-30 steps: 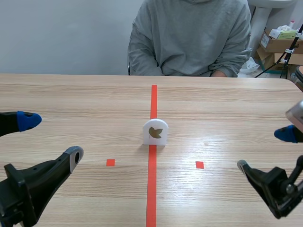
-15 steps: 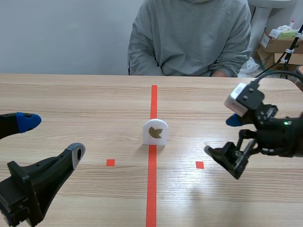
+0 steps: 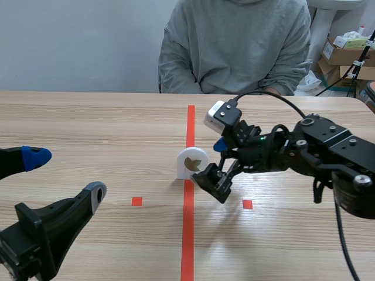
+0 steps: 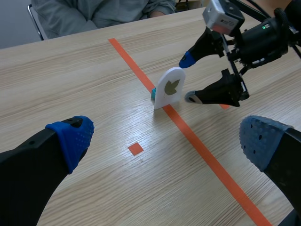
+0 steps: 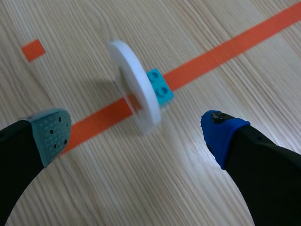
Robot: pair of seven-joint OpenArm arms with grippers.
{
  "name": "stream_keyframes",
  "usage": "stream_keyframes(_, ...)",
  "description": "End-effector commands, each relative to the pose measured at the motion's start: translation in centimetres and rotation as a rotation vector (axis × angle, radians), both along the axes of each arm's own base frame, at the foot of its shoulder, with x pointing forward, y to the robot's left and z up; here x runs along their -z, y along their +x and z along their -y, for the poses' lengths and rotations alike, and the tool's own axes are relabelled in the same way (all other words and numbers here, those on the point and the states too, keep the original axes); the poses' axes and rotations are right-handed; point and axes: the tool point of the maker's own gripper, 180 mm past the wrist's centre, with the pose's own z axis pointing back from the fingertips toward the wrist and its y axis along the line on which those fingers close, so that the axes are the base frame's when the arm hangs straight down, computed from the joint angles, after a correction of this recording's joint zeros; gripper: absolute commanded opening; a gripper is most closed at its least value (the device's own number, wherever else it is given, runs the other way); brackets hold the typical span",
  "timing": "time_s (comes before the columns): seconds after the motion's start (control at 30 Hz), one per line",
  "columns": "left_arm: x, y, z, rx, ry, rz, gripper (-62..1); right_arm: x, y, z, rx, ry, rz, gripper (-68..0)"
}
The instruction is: Do the leaf sorting experiment
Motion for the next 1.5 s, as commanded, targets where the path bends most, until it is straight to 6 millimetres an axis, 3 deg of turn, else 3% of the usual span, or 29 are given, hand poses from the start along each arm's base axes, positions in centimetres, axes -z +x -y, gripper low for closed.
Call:
stream_keyframes(0.0, -0.9, 0.2, -0.1, -0.004, -0.006, 0.025, 1.4, -1.6, 1.1, -0.7, -0.009, 0.027, 0.049, -11.1)
stream_keyframes(0.27, -1.3, 0.7, -1.4, -0.033, 0.027, 0.046, 1.4, -0.9, 0.7, -3.1, -0.033, 0.061, 0.028, -11.6)
stream_keyframes(0.43, -1.4, 0.8, -1.6, -0.037, 0.028, 0.048, 1.4, -1.1, 0.7, -3.5, -0.030, 0.073, 0.047, -20.8)
stream_keyframes(0.53, -1.4, 0.8, -1.6, -0.037, 0.028, 0.049, 1.4, -1.0, 1.0, -3.3, -0.009, 0.065, 0.058, -22.9)
stream_keyframes(0.97, -1.4, 0.8, -1.6, -0.037, 0.028, 0.049, 1.4, -1.0, 2.2, -2.6, 0.056, 0.046, 0.091, -51.8)
stream_keyframes(1.47, -1.4, 0.8, -1.6, -0.037, 0.028, 0.049, 1.4, 1.1, 0.2, -2.2, 0.065, 0.035, 0.033, -64.3)
